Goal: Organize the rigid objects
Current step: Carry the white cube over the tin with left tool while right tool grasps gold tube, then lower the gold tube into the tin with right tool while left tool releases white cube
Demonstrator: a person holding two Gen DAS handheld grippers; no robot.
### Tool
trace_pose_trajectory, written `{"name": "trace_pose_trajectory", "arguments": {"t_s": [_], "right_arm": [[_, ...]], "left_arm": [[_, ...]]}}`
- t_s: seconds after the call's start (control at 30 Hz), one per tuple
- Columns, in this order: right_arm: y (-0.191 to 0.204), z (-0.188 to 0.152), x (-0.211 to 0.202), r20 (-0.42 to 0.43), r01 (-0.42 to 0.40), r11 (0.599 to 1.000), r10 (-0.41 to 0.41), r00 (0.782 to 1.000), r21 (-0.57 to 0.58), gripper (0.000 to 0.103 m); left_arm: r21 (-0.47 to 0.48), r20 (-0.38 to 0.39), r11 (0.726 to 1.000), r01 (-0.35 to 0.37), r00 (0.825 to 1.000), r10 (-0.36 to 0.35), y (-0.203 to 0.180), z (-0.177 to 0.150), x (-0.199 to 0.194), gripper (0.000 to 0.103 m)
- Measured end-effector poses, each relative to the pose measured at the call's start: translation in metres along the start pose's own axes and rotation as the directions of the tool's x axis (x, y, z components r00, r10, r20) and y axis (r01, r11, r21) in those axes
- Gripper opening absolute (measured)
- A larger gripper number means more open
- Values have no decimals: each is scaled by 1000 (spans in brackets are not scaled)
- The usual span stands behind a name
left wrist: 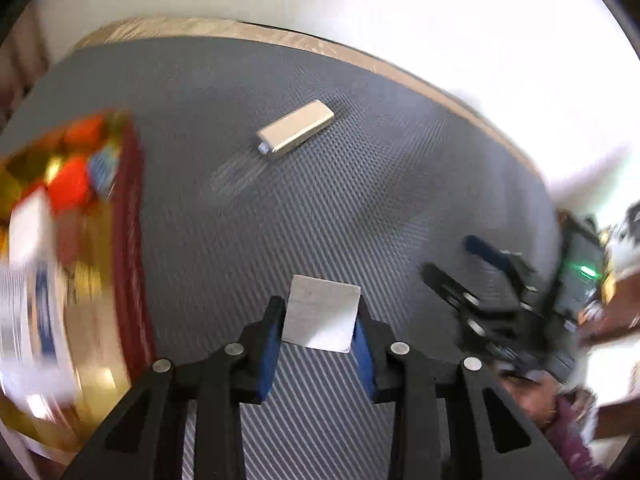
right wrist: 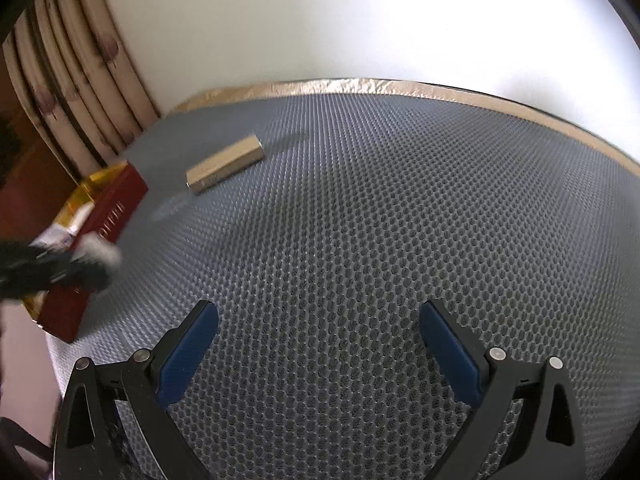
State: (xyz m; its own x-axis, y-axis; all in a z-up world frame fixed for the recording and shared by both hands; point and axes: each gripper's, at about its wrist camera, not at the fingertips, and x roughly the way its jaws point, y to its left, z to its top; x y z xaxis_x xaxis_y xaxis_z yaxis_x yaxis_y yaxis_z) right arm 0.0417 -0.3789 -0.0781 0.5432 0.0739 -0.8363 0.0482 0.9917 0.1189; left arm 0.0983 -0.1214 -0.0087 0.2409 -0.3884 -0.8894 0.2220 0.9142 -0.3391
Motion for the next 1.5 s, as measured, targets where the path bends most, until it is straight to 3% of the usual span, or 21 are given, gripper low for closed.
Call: {"name": "trace_pose_trajectory", "arguments": {"t_s": [0.07,0.17,0.27,0.47,0.63,0.7,0.8,0.83,0.9,0.93,0.97,1.23,1.43,1.5], "right_arm": [[5,9,4,-36,-63,996,66,997,61,102],[13,30,10,-46,-154,971,165,985,182,102],[32,63,25,-46,-197,939,218,975,283,102],[68,109,73,-117,-81,928,132,984,365,99],[90,128,111,-186,88,928,-21,982,363,95],[92,127,119,-208,120,917,-41,977,381,95],[105,132,131,-210,187,930,-123,970,317,92],[109,133,134,-209,202,936,-144,967,290,84],[117,136,135,-200,221,949,-177,964,223,45],[117,137,134,-196,200,959,-161,967,202,30],[116,137,135,-203,179,964,-139,969,196,28],[78,113,96,-176,-32,965,80,981,260,27],[78,92,55,-144,-121,962,159,977,244,27],[77,90,49,-136,-147,959,184,974,243,27]], "left_arm": [[-60,43,998,19,999,-17,12,-22,-25,33],[-124,103,992,0,995,13,34,-33,-55,33],[-193,171,981,-21,984,55,63,-27,-90,33],[-269,270,961,-66,953,141,114,-39,-141,33],[-316,269,948,-46,953,136,146,-39,-137,34],[-321,273,946,-50,951,143,157,-39,-139,34],[-332,273,942,-42,952,138,168,-42,-134,34],[-337,271,941,-35,953,132,172,-42,-135,34],[-349,270,936,-35,953,137,173,-46,-140,34],[-347,264,937,-44,954,142,175,-46,-140,34],[-344,260,938,-52,954,148,175,-46,-141,34],[-318,253,940,-122,945,208,180,-38,-132,34],[-228,222,961,-155,953,206,169,6,-108,34],[-202,206,970,-132,963,174,165,23,-93,34]]}}
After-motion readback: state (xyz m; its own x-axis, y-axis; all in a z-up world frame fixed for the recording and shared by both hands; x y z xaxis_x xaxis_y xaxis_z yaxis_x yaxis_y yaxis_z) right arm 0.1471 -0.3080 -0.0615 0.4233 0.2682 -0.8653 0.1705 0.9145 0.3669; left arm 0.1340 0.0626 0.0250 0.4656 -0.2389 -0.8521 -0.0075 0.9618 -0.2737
